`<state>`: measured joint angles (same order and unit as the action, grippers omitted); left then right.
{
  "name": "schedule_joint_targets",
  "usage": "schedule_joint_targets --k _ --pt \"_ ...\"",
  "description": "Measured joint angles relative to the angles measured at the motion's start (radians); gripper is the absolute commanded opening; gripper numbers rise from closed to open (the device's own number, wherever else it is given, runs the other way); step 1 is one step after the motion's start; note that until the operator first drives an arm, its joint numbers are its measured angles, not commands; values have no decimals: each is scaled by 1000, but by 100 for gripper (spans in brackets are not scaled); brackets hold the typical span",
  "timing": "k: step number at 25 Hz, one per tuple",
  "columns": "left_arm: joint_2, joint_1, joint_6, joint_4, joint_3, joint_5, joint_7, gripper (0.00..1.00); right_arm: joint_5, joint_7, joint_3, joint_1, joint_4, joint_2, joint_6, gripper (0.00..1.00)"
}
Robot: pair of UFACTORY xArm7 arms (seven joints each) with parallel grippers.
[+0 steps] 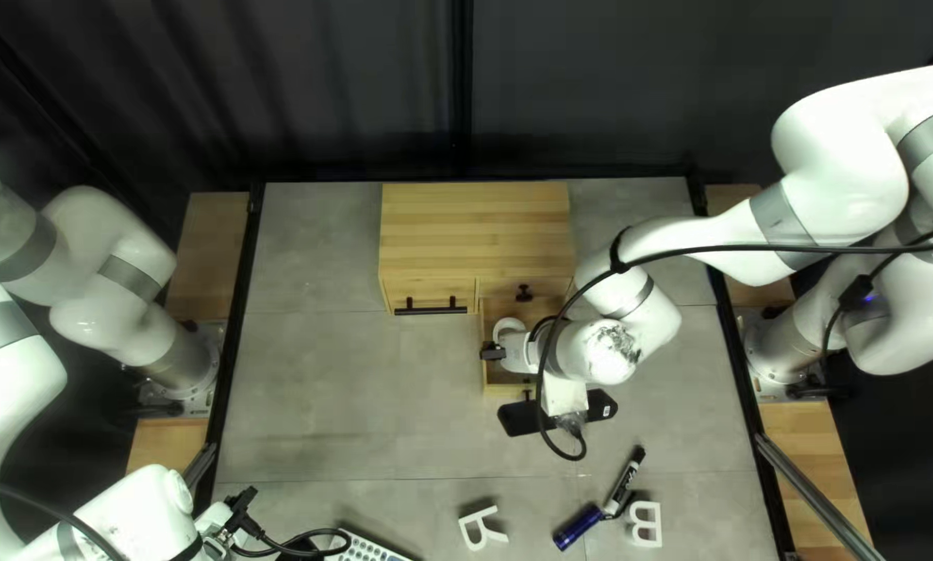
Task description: Open drawers and place objects into drawer and close
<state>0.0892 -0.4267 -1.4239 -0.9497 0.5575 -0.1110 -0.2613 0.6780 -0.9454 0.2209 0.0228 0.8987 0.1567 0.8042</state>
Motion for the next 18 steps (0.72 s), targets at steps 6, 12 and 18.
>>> schedule_joint_targets --k 6,12,18 --pt "0 0 0 0 0 0 0 100 -69 -29 7 0 56 39 73 100" --pt "0 0 0 0 0 0 0 100 -119 -62 14 2 109 73 126 100" --pt "0 0 0 0 0 0 0 100 -168 -89 26 -1 139 91 178 100"
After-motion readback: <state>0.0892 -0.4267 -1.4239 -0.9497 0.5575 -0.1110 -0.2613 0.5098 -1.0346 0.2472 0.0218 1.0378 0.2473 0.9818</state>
